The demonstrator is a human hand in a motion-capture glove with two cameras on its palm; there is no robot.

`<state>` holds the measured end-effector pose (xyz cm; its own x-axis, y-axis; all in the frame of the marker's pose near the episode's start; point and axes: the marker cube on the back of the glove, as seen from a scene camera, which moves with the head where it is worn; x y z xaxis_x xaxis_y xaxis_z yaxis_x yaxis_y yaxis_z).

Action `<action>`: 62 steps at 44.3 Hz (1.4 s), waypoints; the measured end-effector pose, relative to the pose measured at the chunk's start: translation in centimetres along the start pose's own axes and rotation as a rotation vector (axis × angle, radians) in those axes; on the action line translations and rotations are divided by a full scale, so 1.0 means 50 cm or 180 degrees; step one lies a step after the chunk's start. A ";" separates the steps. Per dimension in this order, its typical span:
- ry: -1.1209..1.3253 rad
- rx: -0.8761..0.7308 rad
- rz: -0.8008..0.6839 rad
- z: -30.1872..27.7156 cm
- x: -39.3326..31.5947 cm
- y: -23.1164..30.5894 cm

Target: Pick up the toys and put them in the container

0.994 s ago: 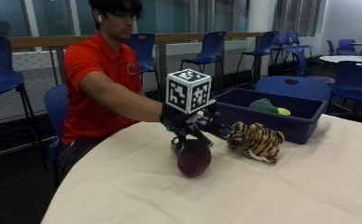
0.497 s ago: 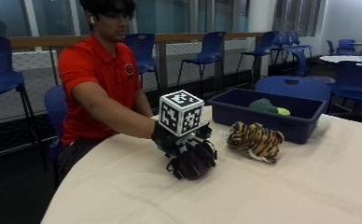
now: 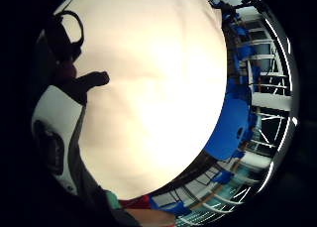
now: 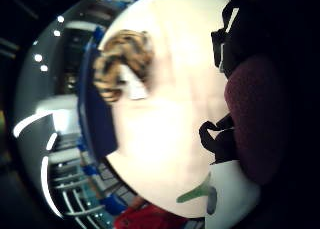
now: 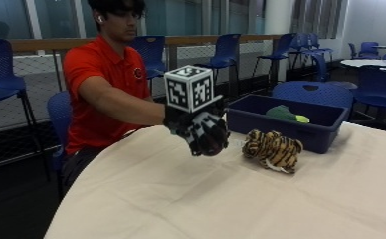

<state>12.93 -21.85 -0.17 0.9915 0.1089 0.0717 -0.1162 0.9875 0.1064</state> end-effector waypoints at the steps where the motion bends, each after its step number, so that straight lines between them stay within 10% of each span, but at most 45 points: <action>1: -0.0027 0.0016 -0.0024 -0.018 -0.010 0.002; 36: 0.0083 0.0318 -0.1361 -0.225 -0.716 -0.029; 41: 0.0462 0.0126 -0.1770 -0.192 -0.719 -0.037; 62: -0.0339 -0.0177 -0.0831 -0.147 -0.486 -0.119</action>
<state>-10.05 -29.53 -9.85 0.9752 -0.1595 0.1532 0.1486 0.9856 0.0805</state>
